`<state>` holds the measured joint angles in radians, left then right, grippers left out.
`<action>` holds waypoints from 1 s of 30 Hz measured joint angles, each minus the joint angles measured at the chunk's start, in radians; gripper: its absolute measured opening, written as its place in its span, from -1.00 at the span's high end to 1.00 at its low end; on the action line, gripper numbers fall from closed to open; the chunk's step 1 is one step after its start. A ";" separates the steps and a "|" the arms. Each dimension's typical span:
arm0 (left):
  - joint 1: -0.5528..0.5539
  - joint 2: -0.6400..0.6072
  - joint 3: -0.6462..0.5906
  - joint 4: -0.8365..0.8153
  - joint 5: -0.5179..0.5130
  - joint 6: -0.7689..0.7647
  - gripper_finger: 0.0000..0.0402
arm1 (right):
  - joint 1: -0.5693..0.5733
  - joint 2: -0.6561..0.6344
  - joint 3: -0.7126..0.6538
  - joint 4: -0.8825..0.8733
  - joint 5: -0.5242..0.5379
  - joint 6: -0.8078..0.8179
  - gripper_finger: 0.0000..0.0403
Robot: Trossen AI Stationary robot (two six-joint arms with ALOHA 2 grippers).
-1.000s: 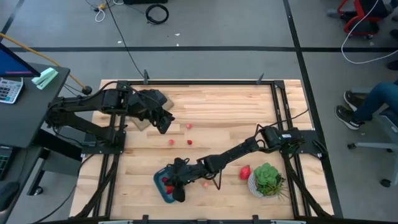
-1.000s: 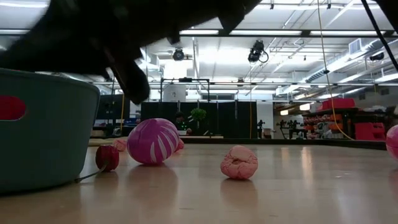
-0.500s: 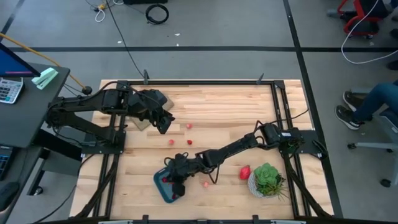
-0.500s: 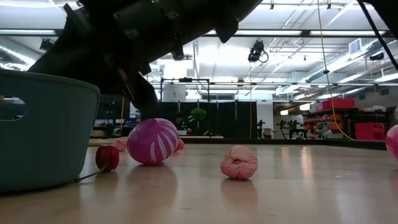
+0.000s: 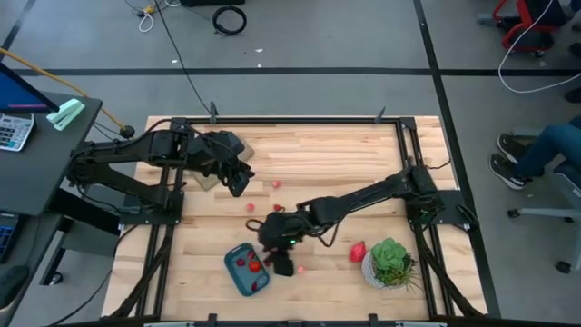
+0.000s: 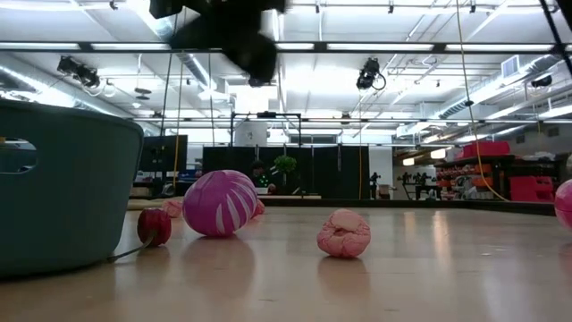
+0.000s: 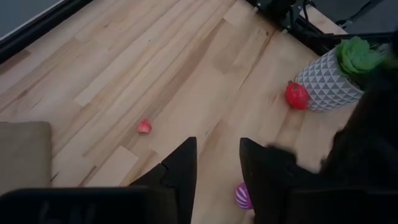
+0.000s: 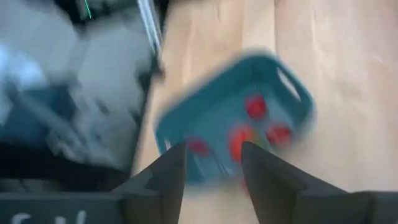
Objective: Pick and placing Produce into tupperware
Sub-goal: Put the purple onion into the blue bin
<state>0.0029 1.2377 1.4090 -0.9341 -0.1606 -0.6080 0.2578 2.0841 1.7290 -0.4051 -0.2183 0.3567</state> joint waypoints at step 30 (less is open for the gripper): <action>0.000 0.000 0.000 0.001 0.000 0.002 0.34 | -0.035 0.116 -0.002 -0.146 0.058 -0.308 -0.47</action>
<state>0.0029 1.2377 1.4090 -0.9333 -0.1604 -0.6056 0.2226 2.1998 1.7267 -0.5507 -0.1600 0.0482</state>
